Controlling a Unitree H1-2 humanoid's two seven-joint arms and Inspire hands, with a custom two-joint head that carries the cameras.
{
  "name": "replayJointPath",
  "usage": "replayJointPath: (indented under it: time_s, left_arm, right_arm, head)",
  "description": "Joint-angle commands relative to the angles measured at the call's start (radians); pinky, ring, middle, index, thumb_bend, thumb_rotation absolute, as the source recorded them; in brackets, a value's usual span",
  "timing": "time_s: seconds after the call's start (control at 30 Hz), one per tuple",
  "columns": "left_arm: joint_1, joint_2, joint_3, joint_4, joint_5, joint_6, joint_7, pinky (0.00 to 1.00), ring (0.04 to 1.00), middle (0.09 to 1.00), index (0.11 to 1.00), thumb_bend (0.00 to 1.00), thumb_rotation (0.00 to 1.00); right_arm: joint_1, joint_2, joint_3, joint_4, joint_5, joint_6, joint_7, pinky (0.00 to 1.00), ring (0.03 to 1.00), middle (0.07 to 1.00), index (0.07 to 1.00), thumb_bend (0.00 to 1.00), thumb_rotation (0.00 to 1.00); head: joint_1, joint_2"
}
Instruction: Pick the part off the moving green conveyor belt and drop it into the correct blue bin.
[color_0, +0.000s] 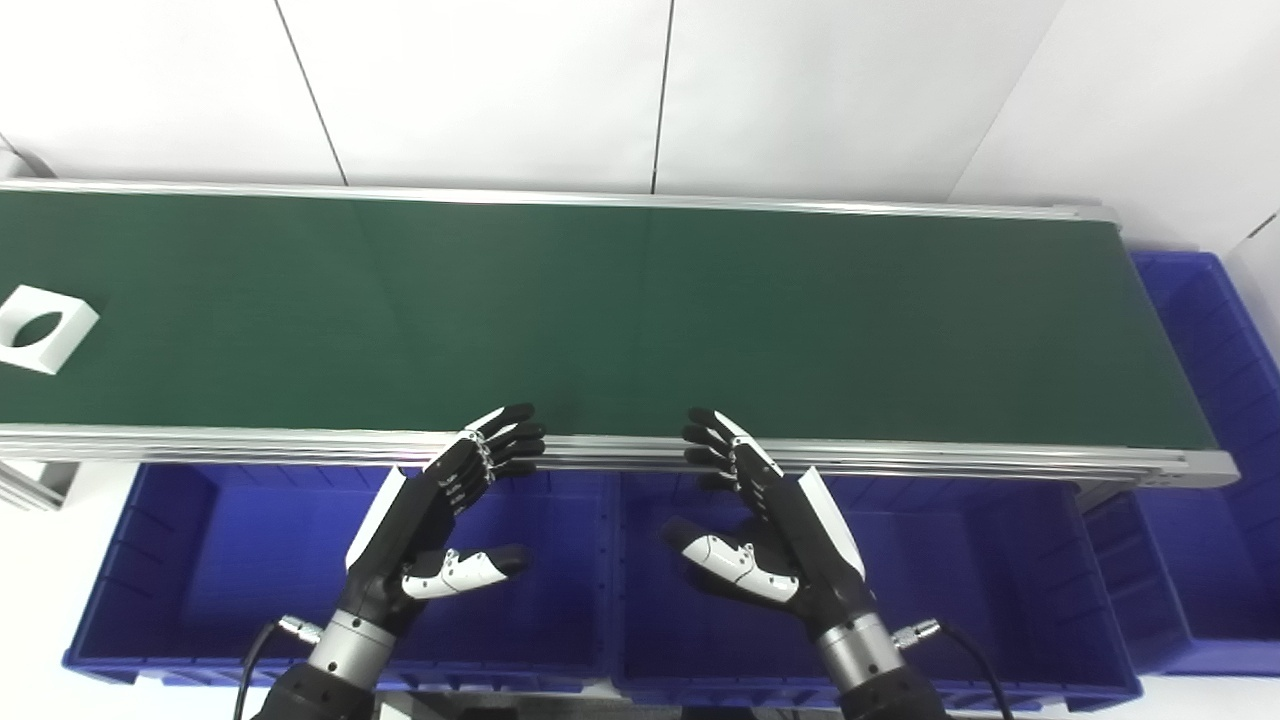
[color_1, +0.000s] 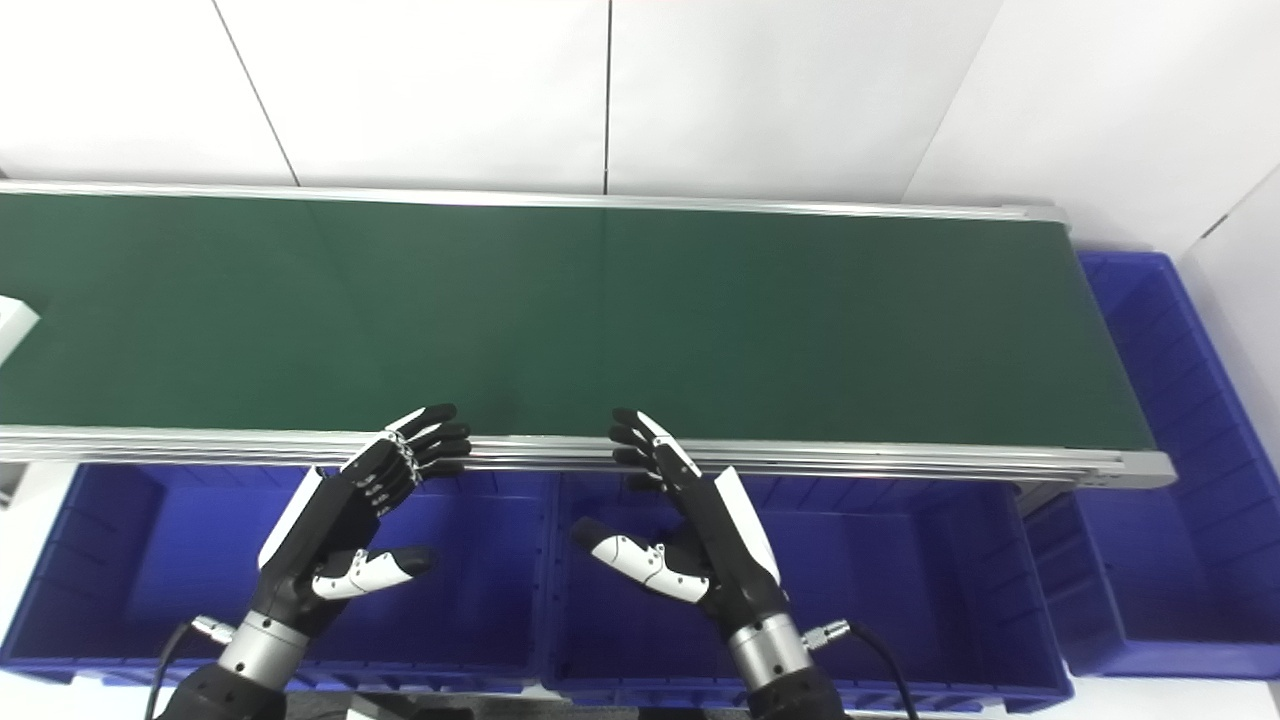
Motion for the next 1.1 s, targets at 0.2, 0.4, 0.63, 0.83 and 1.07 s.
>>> replayJointPath:
  time_s: [0.2, 0.4, 0.63, 0.83, 1.07]
  left_arm:
    - [-0.017, 0.004, 0.005, -0.014, -0.011, -0.031, 0.004, 0.76, 0.8, 0.824, 0.857, 0.85, 0.48]
    - [-0.017, 0.004, 0.006, -0.012, -0.013, -0.032, 0.004, 0.77, 0.8, 0.825, 0.858, 0.84, 0.46]
    - [-0.018, 0.004, 0.006, -0.013, -0.013, -0.033, 0.003, 0.76, 0.799, 0.825, 0.858, 0.82, 0.44]
    - [-0.019, 0.008, 0.006, -0.013, -0.012, -0.037, 0.0, 0.77, 0.803, 0.829, 0.865, 0.83, 0.46]
    - [-0.018, 0.01, 0.006, -0.019, -0.01, -0.039, 0.002, 0.76, 0.801, 0.827, 0.867, 0.83, 0.47]
  right_arm:
    - [-0.015, 0.01, 0.001, -0.009, 0.007, -0.069, -0.006, 0.75, 0.834, 0.864, 0.907, 0.58, 0.56]
    - [-0.013, 0.009, 0.002, -0.014, 0.008, -0.06, -0.003, 0.75, 0.833, 0.863, 0.905, 0.58, 0.56]
    - [-0.013, 0.01, 0.005, -0.018, 0.007, -0.055, -0.001, 0.74, 0.826, 0.862, 0.899, 0.57, 0.56]
    - [-0.016, 0.011, 0.007, -0.014, 0.008, -0.066, -0.002, 0.74, 0.824, 0.863, 0.894, 0.57, 0.56]
    - [-0.018, 0.013, 0.008, -0.015, 0.015, -0.054, 0.003, 0.73, 0.818, 0.858, 0.889, 0.57, 0.56]
  head:
    - [0.002, -0.003]
    - [0.002, -0.003]
    - [0.036, -0.012]
    - [0.037, -0.016]
    - [0.057, -0.025]
